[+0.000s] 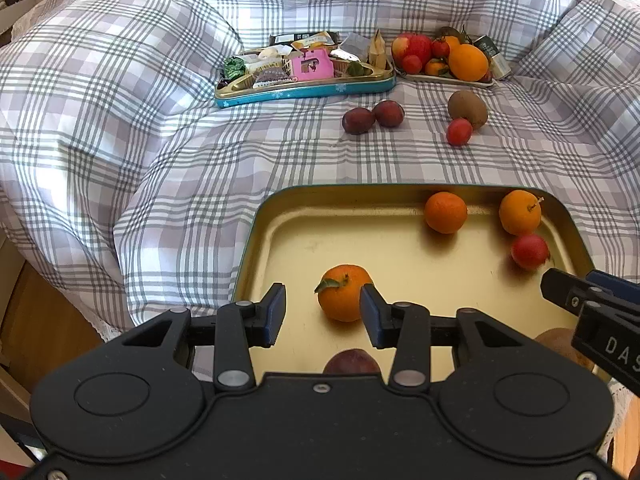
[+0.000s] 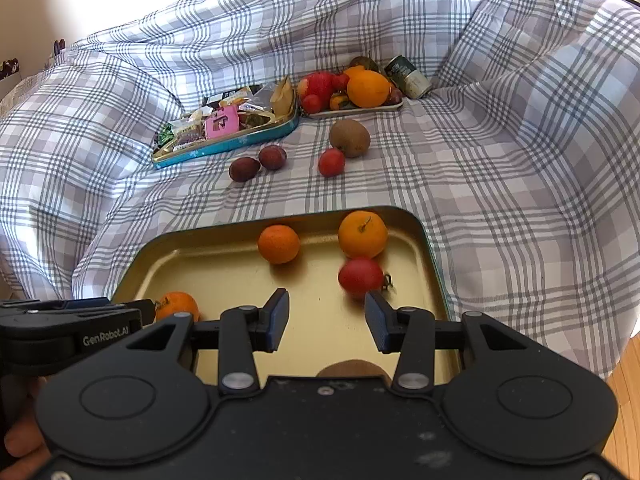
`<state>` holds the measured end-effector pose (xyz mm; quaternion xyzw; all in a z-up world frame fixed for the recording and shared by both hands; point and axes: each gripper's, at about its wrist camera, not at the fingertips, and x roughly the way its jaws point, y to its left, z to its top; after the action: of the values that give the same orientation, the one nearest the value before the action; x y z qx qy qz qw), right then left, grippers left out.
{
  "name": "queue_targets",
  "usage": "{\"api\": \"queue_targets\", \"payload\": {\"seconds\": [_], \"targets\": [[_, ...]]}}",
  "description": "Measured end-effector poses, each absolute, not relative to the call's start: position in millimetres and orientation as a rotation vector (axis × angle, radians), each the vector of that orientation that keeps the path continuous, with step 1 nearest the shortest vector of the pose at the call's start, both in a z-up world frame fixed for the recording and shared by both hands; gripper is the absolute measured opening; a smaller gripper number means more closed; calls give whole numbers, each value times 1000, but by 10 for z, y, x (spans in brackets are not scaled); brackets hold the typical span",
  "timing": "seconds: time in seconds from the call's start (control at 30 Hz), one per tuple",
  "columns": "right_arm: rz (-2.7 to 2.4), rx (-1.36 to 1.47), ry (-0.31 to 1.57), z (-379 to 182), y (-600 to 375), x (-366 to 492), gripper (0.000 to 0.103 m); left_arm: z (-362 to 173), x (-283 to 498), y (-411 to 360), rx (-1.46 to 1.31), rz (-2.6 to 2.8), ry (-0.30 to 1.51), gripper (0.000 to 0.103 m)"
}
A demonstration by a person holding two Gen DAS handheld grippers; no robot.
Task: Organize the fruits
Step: 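Open left gripper to drop tangerine into the tray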
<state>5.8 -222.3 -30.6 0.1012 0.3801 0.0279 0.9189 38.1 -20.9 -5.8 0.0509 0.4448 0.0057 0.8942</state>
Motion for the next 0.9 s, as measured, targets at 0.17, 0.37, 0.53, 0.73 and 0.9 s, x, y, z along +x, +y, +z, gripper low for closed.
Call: {"api": "queue_targets", "payload": {"seconds": [0.17,0.37,0.53,0.73,0.9], "targets": [[58,215,799,-341,-2233,25,46,-79,346,-209,106,10,937,51],[59,215,816,-382,-2222,-26,46,-112,301,-207,100,4,957,51],[66,217,818,-380,-2214,-47,46,-129,272,-219,107,-2,966,51],[77,220,822,-378,-2222,-42,46,-122,266,-210,108,-3,966,51],[74,234,835,-386,-2250,-4,46,-99,329,-198,112,-5,969,51]]}}
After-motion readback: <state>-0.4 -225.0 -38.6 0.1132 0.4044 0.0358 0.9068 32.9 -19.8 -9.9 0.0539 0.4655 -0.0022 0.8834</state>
